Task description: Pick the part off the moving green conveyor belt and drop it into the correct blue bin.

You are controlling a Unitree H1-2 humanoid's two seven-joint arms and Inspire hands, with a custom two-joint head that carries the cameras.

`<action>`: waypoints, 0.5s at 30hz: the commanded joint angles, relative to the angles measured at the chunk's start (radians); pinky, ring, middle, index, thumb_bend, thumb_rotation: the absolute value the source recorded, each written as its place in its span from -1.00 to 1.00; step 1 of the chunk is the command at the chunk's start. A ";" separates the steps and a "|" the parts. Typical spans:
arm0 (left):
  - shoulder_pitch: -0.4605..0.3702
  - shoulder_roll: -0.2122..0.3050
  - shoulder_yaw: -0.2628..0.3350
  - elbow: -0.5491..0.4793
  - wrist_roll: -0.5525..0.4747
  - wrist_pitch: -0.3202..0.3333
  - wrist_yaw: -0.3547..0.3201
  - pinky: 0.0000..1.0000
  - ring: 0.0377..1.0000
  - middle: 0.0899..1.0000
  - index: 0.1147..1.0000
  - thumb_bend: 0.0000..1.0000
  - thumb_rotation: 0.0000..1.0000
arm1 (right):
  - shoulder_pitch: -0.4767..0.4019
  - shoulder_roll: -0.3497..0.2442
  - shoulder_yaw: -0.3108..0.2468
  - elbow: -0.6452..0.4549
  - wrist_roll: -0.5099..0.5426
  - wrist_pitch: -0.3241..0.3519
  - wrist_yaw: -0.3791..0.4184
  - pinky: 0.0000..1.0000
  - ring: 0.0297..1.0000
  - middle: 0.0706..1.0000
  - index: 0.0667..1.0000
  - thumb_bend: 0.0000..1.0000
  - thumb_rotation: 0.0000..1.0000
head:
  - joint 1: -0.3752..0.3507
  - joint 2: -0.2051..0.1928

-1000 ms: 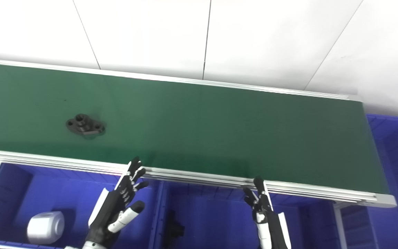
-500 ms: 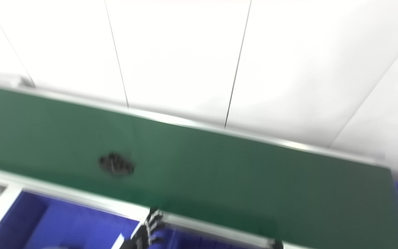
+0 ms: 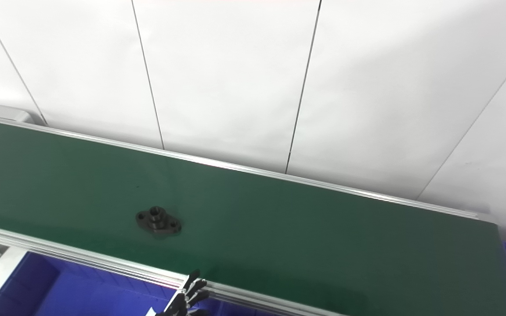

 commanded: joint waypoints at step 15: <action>0.095 0.066 0.001 -0.251 -0.083 0.088 -0.031 0.98 1.00 1.00 1.00 0.63 0.48 | 0.029 0.038 0.022 -0.296 -0.098 0.032 -0.029 0.78 0.79 0.93 1.00 0.66 0.76 | -0.110 0.121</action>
